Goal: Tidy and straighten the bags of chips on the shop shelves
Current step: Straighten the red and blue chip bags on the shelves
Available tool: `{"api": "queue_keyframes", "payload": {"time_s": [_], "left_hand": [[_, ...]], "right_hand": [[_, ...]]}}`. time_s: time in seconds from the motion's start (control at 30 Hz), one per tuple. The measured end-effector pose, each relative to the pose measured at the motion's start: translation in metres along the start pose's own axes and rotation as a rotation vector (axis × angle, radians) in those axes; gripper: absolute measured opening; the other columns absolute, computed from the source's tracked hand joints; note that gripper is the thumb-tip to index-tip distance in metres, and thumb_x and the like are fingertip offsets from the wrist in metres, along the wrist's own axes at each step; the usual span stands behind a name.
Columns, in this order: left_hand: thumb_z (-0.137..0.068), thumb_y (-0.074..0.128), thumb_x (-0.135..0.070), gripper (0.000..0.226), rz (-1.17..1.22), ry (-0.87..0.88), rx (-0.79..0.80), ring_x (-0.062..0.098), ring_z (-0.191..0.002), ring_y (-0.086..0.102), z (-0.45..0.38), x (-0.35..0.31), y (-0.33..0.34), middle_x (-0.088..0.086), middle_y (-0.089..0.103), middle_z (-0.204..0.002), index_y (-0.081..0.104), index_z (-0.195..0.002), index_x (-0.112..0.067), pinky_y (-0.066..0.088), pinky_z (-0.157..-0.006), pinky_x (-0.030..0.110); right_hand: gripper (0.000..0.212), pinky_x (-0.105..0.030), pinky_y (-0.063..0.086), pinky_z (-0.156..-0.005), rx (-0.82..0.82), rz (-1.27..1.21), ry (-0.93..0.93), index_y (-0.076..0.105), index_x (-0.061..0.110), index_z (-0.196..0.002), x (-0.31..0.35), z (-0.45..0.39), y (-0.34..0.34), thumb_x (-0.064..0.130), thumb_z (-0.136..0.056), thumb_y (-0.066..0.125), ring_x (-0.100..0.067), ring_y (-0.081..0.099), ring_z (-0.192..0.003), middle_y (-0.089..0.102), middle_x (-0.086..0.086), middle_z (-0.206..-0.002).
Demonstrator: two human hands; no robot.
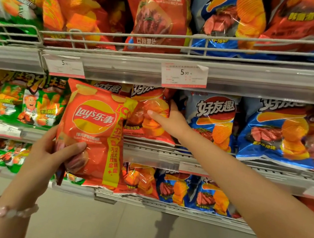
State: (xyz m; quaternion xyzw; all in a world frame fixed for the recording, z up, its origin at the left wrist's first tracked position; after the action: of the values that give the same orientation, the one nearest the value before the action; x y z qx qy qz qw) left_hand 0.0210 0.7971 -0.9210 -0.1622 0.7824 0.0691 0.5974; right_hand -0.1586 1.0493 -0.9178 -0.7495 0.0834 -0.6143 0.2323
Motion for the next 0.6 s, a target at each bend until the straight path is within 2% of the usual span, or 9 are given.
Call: {"api": "queue_keyframes", "payload": {"time_s": [0.1, 0.17, 0.2, 0.27, 0.33, 0.37, 0.47, 0.53, 0.6], "left_hand": [[-0.049, 0.086, -0.035, 0.054, 0.054, 0.002, 0.021, 0.007, -0.079, 0.069, 0.005, -0.002, 0.016, -0.006, 0.073, -0.090, 0.068, -0.100, -0.032, 0.053, -0.060, 0.019], [-0.048, 0.089, -0.033, 0.058, 0.082, -0.003, 0.078, 0.009, -0.067, 0.066, 0.011, -0.003, 0.037, -0.006, 0.071, -0.078, 0.067, -0.101, -0.028, 0.052, -0.055, 0.018], [-0.049, 0.089, -0.039, 0.059, 0.097, -0.012, 0.108, 0.010, -0.060, 0.063, 0.014, -0.003, 0.049, -0.007, 0.067, -0.071, 0.065, -0.101, -0.025, 0.050, -0.052, 0.018], [-0.049, 0.089, -0.046, 0.069, 0.129, -0.035, 0.145, 0.010, -0.054, 0.055, 0.020, -0.002, 0.073, -0.008, 0.059, -0.062, 0.060, -0.104, -0.017, 0.046, -0.051, 0.020], [-0.053, 0.087, -0.041, 0.070, 0.150, -0.047, 0.172, 0.015, -0.054, 0.052, 0.025, 0.001, 0.098, -0.007, 0.057, -0.061, 0.057, -0.109, -0.011, 0.043, -0.055, 0.025], [-0.055, 0.086, -0.038, 0.068, 0.158, -0.043, 0.190, 0.018, -0.057, 0.054, 0.028, 0.000, 0.112, -0.005, 0.060, -0.063, 0.058, -0.111, -0.011, 0.043, -0.058, 0.028], [-0.052, 0.086, -0.037, 0.070, 0.148, -0.038, 0.206, 0.021, -0.080, 0.068, 0.039, -0.006, 0.153, 0.001, 0.073, -0.090, 0.062, -0.115, -0.019, 0.051, -0.072, 0.033], [-0.052, 0.085, -0.037, 0.073, 0.155, -0.029, 0.239, 0.015, -0.076, 0.068, 0.048, -0.009, 0.182, -0.001, 0.072, -0.090, 0.061, -0.118, -0.018, 0.052, -0.066, 0.026], [-0.052, 0.092, -0.027, 0.069, 0.140, 0.008, 0.263, 0.007, -0.077, 0.068, 0.057, -0.017, 0.210, -0.005, 0.073, -0.090, 0.062, -0.114, -0.023, 0.051, -0.061, 0.016]], "right_hand": [[0.083, -0.032, 0.030, -0.111, -0.034, -0.047, -0.055, 0.014, 0.017, -0.152, 0.014, 0.031, -0.009, 0.051, -0.088, 0.056, -0.022, 0.030, -0.140, 0.032, -0.003, -0.151], [0.068, -0.027, 0.034, -0.101, -0.048, -0.188, -0.085, 0.025, 0.022, -0.148, 0.019, 0.059, -0.014, 0.048, -0.091, 0.053, -0.015, 0.038, -0.132, 0.041, 0.005, -0.134], [0.065, -0.023, 0.033, -0.097, -0.044, -0.245, -0.081, 0.027, 0.025, -0.147, 0.019, 0.073, -0.016, 0.048, -0.091, 0.052, -0.008, 0.040, -0.126, 0.041, 0.009, -0.129], [0.071, -0.010, 0.034, -0.088, -0.008, -0.328, -0.052, 0.023, 0.027, -0.148, 0.017, 0.098, -0.019, 0.049, -0.089, 0.055, 0.007, 0.040, -0.112, 0.041, 0.017, -0.130], [0.083, -0.002, 0.040, -0.075, 0.056, -0.424, 0.001, 0.015, 0.029, -0.149, 0.012, 0.117, -0.022, 0.047, -0.084, 0.063, 0.011, 0.043, -0.110, 0.042, 0.021, -0.130], [0.089, -0.004, 0.042, -0.076, 0.075, -0.459, 0.030, 0.012, 0.031, -0.149, 0.008, 0.124, -0.026, 0.045, -0.081, 0.067, 0.005, 0.045, -0.115, 0.043, 0.018, -0.132], [0.112, -0.025, 0.044, -0.095, 0.043, -0.502, 0.105, 0.000, 0.033, -0.151, -0.005, 0.143, -0.051, 0.041, -0.071, 0.078, -0.011, 0.044, -0.128, 0.041, 0.010, -0.143], [0.114, -0.035, 0.044, -0.102, -0.033, -0.475, 0.116, 0.004, 0.032, -0.150, -0.016, 0.155, -0.075, 0.039, -0.067, 0.082, -0.010, 0.048, -0.124, 0.045, 0.011, -0.139], [0.115, -0.039, 0.045, -0.103, -0.106, -0.449, 0.117, 0.008, 0.033, -0.149, -0.025, 0.167, -0.100, 0.039, -0.062, 0.084, -0.009, 0.053, -0.118, 0.050, 0.013, -0.132]]}}
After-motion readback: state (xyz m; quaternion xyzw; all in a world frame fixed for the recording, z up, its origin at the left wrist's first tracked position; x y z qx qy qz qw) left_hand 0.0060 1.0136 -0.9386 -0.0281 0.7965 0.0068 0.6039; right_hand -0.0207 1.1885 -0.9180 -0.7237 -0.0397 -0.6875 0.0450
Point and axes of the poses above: each hand's wrist, its own z-axis away from the middle knuckle, its own y-axis out of the palm, x = y × z, the point moved 10 cm from there along -z, towards the middle knuckle
